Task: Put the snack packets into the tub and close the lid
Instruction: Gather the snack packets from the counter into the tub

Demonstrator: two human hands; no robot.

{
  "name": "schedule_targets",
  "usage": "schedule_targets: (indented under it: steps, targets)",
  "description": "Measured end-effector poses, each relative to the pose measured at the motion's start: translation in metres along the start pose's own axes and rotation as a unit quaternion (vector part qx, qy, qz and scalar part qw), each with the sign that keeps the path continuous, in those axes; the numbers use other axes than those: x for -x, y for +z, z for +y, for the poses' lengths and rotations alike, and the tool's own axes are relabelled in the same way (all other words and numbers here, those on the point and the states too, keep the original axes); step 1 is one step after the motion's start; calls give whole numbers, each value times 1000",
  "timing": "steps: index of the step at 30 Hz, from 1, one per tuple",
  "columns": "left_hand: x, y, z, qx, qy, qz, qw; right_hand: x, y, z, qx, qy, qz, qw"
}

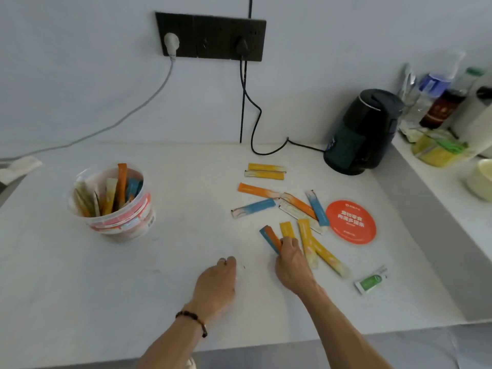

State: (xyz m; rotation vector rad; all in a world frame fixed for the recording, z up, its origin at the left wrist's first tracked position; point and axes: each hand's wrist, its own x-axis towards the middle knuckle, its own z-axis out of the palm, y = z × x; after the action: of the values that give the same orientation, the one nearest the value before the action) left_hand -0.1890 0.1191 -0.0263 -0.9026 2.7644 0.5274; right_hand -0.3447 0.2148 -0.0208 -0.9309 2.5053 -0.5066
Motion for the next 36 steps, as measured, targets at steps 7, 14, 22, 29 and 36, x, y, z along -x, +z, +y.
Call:
schedule_targets:
  steps: [7,14,22,29,36]
  targets:
    - [-106,-34,16,19,-24,115,993,-29,-15,27,24,98,18,995]
    - [-147,-48,2,50,-110,75,990,-31,-10,34,54,128,14,990]
    - [-125,-59,-20,40,-114,-75,990,-31,-18,0,-81,148,-12,986]
    - [-120,-50,-23,9,-88,-65,994,-20,-3,-14,-117,213,29,970]
    - [-88,-74,-47,314,-49,41,947,-20,-22,-63,-328,141,17,934]
